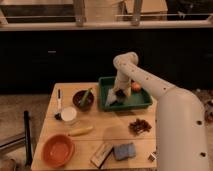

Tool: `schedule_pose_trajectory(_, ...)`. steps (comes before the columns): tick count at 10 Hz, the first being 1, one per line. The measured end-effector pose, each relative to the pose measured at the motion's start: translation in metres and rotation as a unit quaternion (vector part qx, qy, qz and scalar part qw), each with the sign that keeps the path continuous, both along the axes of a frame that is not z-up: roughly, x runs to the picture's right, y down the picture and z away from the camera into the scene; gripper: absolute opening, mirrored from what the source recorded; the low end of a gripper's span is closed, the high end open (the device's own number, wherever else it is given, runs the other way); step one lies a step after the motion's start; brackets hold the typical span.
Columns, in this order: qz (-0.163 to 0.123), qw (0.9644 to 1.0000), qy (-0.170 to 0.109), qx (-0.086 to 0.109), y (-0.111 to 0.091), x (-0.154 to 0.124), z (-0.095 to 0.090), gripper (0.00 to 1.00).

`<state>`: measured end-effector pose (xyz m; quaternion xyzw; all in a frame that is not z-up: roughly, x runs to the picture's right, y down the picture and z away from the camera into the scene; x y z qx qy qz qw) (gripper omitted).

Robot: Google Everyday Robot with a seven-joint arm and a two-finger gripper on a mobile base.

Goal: Stack cups into tray

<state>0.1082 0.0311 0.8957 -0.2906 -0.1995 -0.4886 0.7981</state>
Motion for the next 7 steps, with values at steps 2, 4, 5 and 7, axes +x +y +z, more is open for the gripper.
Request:
schedule_pose_trajectory(2, 0.002, 1.0000, 0.005, 0.008, -0.0011, 0.0021, -0.0008, 0.80)
schedule_pose_trajectory(4, 0.003, 0.9999, 0.006, 0.014, -0.0030, 0.0036, -0.0015, 0.80)
schedule_pose_trajectory(5, 0.003, 0.9998, 0.006, 0.017, -0.0046, 0.0033, -0.0019, 0.80)
schedule_pose_trajectory(7, 0.002, 0.9997, 0.006, 0.024, -0.0071, 0.0038, -0.0040, 0.80)
